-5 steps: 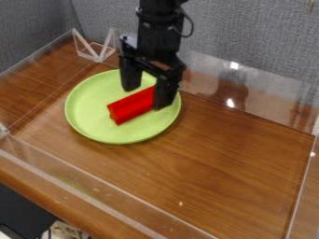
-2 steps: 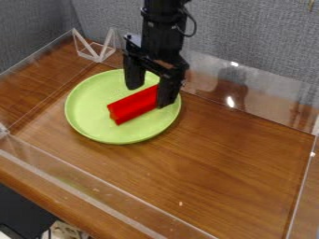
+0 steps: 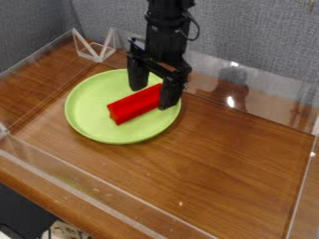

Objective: Put the red object on the left side

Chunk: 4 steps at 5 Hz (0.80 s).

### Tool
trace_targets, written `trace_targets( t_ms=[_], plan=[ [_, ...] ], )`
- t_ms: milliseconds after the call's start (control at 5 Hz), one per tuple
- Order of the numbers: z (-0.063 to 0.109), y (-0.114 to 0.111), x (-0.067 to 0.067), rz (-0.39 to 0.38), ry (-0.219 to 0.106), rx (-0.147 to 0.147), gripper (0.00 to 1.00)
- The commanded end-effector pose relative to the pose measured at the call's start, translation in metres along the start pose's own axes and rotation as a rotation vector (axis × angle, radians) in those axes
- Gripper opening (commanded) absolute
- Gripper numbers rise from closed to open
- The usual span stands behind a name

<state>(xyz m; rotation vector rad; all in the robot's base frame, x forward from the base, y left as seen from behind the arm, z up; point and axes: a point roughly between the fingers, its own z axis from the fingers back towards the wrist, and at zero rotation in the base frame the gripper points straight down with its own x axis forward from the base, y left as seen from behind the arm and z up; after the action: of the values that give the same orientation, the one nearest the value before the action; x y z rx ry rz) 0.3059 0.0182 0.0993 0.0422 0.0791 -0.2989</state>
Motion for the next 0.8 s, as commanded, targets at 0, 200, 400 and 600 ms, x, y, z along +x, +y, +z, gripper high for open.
trace_targets(
  t_ms=[0, 200, 400, 600],
  plan=[
    [0.018, 0.007, 0.006, -0.007, -0.053, 0.021, 1.0],
    [0.012, 0.001, 0.003, 0.006, -0.052, 0.025, 1.0],
    [0.006, -0.005, 0.001, 0.016, -0.05, 0.027, 1.0],
    [-0.002, -0.01, 0.004, 0.032, -0.05, 0.027, 1.0]
  ],
)
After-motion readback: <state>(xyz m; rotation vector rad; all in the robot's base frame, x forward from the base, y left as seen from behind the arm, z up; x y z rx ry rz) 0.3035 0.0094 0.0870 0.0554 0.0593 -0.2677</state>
